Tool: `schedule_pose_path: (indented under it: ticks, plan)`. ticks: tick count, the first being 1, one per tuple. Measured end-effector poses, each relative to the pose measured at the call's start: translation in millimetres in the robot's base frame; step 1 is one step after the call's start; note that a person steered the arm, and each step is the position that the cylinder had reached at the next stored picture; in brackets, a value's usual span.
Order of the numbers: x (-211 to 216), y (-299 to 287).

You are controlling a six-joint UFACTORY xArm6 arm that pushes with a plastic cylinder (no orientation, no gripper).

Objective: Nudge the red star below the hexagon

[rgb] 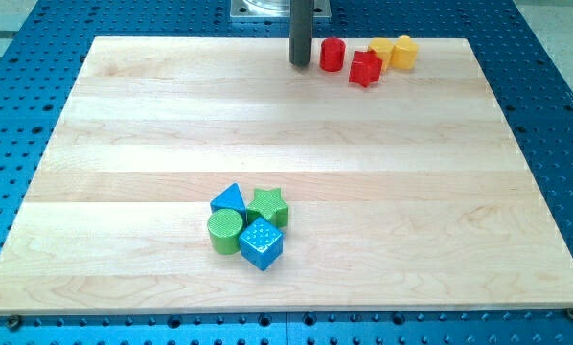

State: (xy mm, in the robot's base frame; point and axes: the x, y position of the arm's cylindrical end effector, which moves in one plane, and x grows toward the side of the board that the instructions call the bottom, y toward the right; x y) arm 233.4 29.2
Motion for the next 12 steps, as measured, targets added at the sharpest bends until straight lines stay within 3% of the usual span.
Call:
schedule_pose_path:
  ticks: [2, 3, 4, 5, 8, 11, 12]
  plan:
    - [-3.0, 55.3]
    - [8.3, 36.8]
    - [56.1, 27.2]
    - [75.7, 65.9]
    - [75.7, 128.0]
    - [83.1, 124.2]
    - [148.0, 140.9]
